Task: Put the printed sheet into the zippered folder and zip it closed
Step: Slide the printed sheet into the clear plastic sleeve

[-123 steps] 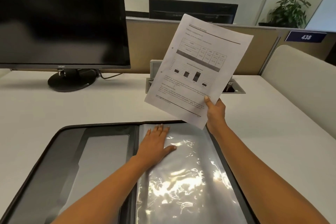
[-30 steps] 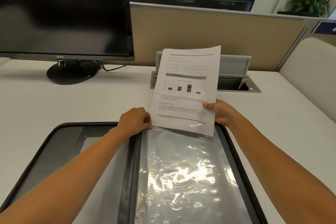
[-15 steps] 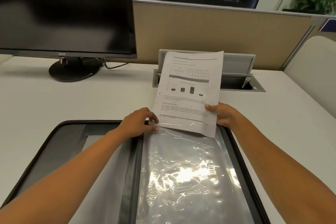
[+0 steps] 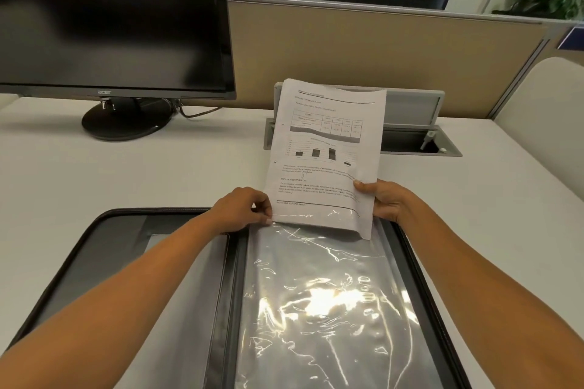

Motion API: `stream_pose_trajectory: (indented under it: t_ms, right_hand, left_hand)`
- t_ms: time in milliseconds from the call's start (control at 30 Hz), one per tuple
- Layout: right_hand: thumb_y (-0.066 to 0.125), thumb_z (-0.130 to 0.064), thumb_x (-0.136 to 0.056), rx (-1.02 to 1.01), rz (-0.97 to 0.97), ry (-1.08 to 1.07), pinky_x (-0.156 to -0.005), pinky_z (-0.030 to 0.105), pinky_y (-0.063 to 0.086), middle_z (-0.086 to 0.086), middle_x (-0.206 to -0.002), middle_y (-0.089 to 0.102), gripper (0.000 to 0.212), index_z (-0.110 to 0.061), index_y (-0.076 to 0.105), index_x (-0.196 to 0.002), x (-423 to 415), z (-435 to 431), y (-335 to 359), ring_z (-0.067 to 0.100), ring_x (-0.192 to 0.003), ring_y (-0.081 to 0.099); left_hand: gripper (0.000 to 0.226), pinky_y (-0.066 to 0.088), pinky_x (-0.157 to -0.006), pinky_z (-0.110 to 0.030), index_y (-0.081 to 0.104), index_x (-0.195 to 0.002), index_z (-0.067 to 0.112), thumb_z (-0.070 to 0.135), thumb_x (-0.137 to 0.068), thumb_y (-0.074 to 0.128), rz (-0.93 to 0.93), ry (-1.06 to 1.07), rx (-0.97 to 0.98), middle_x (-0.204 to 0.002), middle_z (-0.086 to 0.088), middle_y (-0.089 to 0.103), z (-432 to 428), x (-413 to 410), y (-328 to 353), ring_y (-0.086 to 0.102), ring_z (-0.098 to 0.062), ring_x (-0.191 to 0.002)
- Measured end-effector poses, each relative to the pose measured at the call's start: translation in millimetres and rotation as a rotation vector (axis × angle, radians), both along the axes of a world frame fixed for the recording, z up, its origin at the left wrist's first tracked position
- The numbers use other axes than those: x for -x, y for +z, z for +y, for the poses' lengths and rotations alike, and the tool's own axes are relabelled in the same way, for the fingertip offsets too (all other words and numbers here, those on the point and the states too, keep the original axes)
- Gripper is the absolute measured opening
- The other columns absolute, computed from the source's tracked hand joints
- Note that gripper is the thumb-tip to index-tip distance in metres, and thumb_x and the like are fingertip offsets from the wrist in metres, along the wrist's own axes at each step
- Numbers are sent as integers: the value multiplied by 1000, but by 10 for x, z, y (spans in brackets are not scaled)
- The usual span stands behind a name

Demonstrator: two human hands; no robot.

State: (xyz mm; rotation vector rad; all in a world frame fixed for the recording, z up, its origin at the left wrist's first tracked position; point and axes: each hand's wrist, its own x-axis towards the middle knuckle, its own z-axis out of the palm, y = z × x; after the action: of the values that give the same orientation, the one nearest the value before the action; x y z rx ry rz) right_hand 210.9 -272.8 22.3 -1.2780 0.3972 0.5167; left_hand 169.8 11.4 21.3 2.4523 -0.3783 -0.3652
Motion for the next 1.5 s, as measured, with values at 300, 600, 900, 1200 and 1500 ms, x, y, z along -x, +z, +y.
stream_pose_trajectory:
  t_ms: [300, 600, 900, 1200, 1500]
  right_hand:
    - [52, -4, -89, 228, 57, 140, -100, 55, 40, 15, -106, 62, 37, -5, 48, -126, -46, 119, 17, 33, -98, 58]
    - [52, 1, -87, 281, -83, 282, -90, 47, 46, 18, -124, 56, 29, -7, 53, -115, -21, 83, 13, 30, -98, 58]
    - [59, 7, -80, 286, -170, 291, -81, 35, 53, 11, -114, 61, 32, -9, 58, -107, 7, 0, -28, 24, -92, 63]
    - [44, -10, -95, 389, -181, 28, -92, 50, 47, 15, -124, 58, 25, -7, 51, -119, -83, 90, -105, 29, -98, 59]
    - [42, -6, -93, 271, -160, 162, -91, 47, 49, 11, -118, 60, 22, -10, 52, -113, -44, 54, -59, 30, -102, 60]
  left_hand:
    - [10, 43, -79, -30, 63, -76, 23, 19, -76, 72, -27, 12, 8, -95, 3, 57, 34, -29, 26, 51, -13, -85]
    - [47, 46, -90, -36, 41, -131, 4, 10, -88, 58, 78, 699, 560, -123, -16, 51, -40, -191, -99, 54, -28, -106]
    - [41, 49, -88, -35, 53, -118, -7, -16, -78, 58, 253, 661, 653, -103, -21, 62, -28, -253, -99, 59, -28, -93]
    - [37, 57, -60, -23, 57, -106, -6, -13, -71, 66, 424, 502, 632, -93, -18, 66, 61, -224, 11, 64, -22, -75]
    - [26, 56, -65, -30, 57, -107, -8, -8, -82, 59, 332, 743, 736, -105, -20, 62, 0, -364, -86, 61, -26, -87]
